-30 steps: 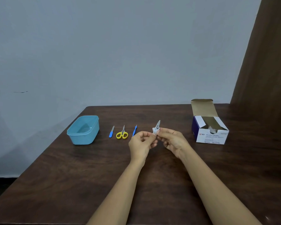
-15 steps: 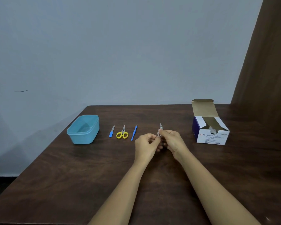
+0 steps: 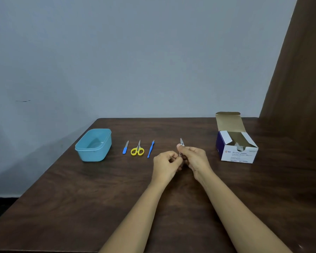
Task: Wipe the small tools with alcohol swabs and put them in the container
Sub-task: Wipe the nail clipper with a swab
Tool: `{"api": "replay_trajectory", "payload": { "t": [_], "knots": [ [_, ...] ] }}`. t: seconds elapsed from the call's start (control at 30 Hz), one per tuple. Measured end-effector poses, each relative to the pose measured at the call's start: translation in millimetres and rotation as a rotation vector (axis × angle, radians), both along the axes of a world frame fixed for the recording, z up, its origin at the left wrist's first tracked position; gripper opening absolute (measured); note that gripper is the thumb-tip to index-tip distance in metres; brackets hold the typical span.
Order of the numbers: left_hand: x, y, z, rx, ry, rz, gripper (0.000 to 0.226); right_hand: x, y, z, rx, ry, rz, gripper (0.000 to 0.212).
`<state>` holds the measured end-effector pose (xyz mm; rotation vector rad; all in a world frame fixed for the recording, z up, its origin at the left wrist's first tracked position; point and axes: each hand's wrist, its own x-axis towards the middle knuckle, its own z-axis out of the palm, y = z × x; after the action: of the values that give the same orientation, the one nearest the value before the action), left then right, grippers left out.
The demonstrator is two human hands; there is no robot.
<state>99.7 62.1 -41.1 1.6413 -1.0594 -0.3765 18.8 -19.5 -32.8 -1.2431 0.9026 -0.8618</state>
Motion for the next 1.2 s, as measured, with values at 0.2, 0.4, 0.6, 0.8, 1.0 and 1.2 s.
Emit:
{"api": "replay_trajectory", "payload": {
  "t": [0.2,0.4,0.6,0.8,1.0,1.2],
  "knots": [
    [2,0,-1,0.012,-0.039,0.022,0.015,0,4,-1,-0.264,0.161,-0.054,0.035],
    [4,0,-2,-0.007,-0.061,0.059,0.018,-2,3,2,-0.247,0.173,0.092,0.033],
    [6,-1,-1,-0.03,-0.061,0.089,0.017,-3,-5,5,-0.024,0.022,0.26,0.029],
    [6,-1,-2,-0.009,-0.053,0.082,0.014,-8,-3,15,0.118,-0.098,0.258,0.025],
    [7,0,-3,0.002,-0.106,0.037,0.014,-7,-3,11,0.084,-0.045,0.157,0.014],
    [8,-1,-4,-0.01,-0.159,0.025,0.017,-4,0,9,-0.106,0.038,0.168,0.011]
  ]
}}
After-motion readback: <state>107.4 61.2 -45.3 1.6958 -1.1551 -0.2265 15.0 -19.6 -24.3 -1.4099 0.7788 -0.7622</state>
